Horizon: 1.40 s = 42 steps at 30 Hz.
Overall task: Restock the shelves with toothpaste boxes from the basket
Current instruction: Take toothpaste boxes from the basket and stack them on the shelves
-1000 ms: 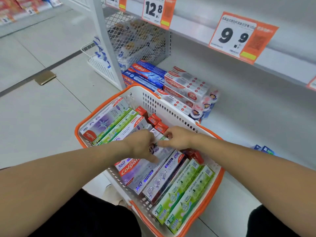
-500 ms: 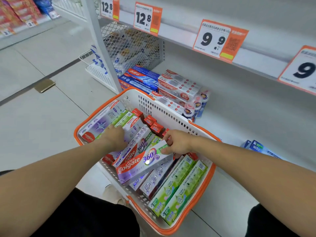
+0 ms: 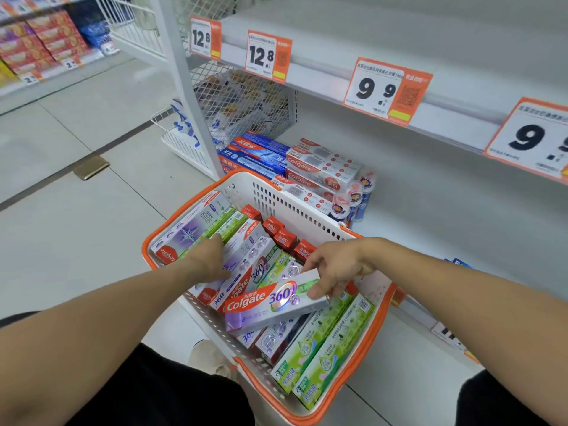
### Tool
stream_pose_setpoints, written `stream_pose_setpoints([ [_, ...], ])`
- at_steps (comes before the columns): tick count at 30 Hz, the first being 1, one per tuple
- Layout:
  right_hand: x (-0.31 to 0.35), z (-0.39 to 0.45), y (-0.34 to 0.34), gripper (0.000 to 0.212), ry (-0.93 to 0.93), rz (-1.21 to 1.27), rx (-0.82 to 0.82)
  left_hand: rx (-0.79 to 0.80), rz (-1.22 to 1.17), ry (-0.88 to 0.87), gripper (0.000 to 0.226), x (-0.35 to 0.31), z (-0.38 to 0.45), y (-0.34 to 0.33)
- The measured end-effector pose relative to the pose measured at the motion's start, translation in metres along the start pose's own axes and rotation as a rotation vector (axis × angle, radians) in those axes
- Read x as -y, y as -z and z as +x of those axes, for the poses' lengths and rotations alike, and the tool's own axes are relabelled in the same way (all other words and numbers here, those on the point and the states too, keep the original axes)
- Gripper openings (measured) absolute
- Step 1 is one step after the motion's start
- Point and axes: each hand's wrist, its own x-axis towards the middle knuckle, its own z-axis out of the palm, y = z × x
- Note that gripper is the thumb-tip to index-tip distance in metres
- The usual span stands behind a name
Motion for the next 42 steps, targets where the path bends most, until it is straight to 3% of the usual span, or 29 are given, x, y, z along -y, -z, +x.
stream_pose_setpoints([
  [5, 0.013, -0.029, 0.016, 0.044, 0.071, 0.090, -0.131, 0.044, -0.128, 0.035, 0.046, -0.010, -0.004, 0.041],
  [9, 0.023, -0.067, 0.039, 0.030, 0.173, 0.208, -0.261, 0.087, -0.720, 0.067, 0.026, -0.017, -0.024, 0.108],
  [14, 0.046, -0.111, 0.051, 0.026, 0.417, 0.520, -0.452, 0.037, -1.300, -0.143, 0.021, -0.026, -0.077, 0.175],
  [18, 0.085, -0.137, 0.050, 0.026, 0.604, 0.466, -0.842, -0.130, -1.534, -0.309, 0.037, -0.031, -0.093, 0.205],
  [22, 0.131, -0.153, 0.065, 0.030, 0.796, 0.302, -1.263, -0.312, -1.721, -0.298, 0.014, -0.036, -0.086, 0.218],
  [26, 0.171, -0.146, 0.121, 0.035, 0.879, 0.135, -1.515, -0.315, -1.845, -0.312, 0.015, -0.039, -0.068, 0.222],
  [29, 0.190, -0.127, 0.167, 0.034, 0.747, 0.112, -1.509, -0.260, -1.892, -0.359, 0.009, -0.041, -0.059, 0.222],
  [33, 0.191, -0.112, 0.191, 0.033, 0.484, -0.052, -1.306, -0.211, -1.931, -0.413, 0.009, -0.045, -0.045, 0.223],
  [38, 0.187, -0.118, 0.189, 0.028, 0.441, -0.025, -1.162, -0.156, -1.955, -0.466, 0.021, -0.056, -0.038, 0.225],
  [41, 0.186, -0.132, 0.171, 0.007, 0.460, -0.246, -1.296, -0.116, -1.941, -0.473, 0.022, -0.067, -0.042, 0.226],
  [42, 0.186, -0.138, 0.157, 0.009, 0.499, -0.301, -1.367, -0.100, -1.938, -0.490, 0.022, -0.071, -0.045, 0.227],
])
